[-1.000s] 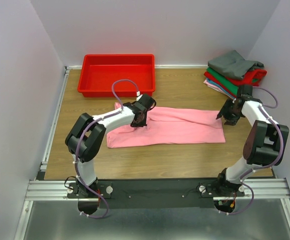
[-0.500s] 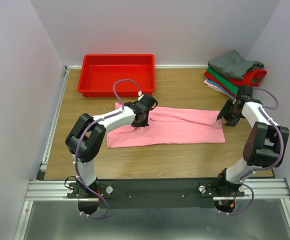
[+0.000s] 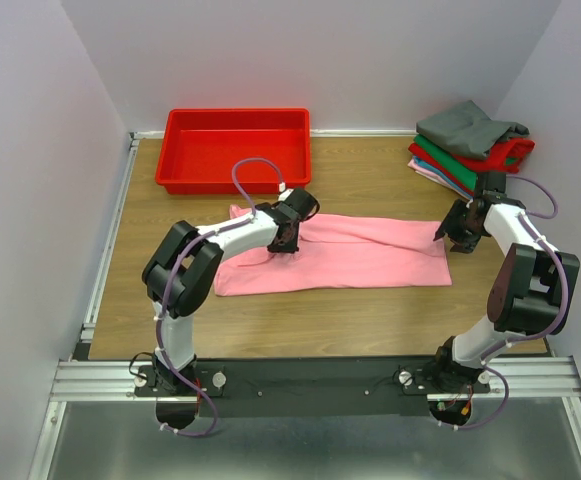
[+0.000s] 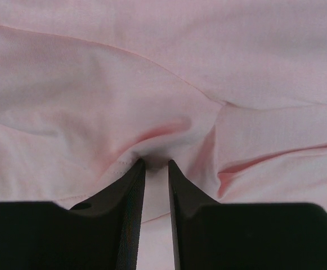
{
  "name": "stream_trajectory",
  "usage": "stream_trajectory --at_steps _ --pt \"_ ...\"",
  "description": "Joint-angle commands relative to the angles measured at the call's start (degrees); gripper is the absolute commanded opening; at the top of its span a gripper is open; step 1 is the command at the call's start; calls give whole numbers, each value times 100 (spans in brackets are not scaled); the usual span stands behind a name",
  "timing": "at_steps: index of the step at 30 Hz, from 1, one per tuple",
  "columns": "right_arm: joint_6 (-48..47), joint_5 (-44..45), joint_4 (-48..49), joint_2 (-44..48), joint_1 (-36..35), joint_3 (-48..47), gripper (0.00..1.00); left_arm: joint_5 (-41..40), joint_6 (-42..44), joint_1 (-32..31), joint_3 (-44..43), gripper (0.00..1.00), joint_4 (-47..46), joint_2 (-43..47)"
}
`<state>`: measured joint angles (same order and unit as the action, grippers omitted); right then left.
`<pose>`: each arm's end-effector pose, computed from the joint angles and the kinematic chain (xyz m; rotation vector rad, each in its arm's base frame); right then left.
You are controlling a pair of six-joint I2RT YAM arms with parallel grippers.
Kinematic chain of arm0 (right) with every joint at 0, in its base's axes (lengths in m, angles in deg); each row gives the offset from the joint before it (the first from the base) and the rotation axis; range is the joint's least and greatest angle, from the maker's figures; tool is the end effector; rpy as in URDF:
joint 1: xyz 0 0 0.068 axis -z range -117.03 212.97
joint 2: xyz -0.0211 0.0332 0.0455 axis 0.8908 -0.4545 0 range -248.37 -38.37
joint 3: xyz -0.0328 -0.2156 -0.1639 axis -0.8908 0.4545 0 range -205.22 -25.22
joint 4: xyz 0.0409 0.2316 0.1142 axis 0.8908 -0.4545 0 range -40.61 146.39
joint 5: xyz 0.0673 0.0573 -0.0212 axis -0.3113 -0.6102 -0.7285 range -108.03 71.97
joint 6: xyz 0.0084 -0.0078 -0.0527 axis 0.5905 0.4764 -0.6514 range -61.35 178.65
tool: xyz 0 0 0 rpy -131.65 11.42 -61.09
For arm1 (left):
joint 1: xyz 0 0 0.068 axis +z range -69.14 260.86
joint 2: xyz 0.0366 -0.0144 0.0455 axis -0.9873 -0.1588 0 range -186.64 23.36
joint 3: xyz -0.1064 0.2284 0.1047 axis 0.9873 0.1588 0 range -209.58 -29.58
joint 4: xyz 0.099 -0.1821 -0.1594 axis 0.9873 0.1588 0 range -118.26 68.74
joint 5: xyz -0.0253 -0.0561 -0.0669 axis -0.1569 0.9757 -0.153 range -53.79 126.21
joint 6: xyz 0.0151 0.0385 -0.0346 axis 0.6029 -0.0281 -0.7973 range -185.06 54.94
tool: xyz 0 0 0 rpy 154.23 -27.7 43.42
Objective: Fold and stack the t-shirts
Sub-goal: Fold the tshirt
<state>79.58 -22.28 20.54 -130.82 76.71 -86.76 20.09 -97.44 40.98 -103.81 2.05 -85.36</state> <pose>0.3070 -0.0723 0.2023 0.7960 2.6200 0.1368 0.3031 -0.2404 0.1764 0.0887 2.6237 -0.0458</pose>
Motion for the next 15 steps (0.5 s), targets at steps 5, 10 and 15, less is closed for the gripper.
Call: stream_trajectory --at_steps 5,10,15 --pt "-36 65 -71 139 24 54 59 -374 -31 -38 128 30 178 -43" --pt "-36 47 -79 139 24 72 59 -313 56 -38 199 28 37 -166" --pt "-36 65 -79 156 24 54 60 -313 127 -73 199 20 19 -263"
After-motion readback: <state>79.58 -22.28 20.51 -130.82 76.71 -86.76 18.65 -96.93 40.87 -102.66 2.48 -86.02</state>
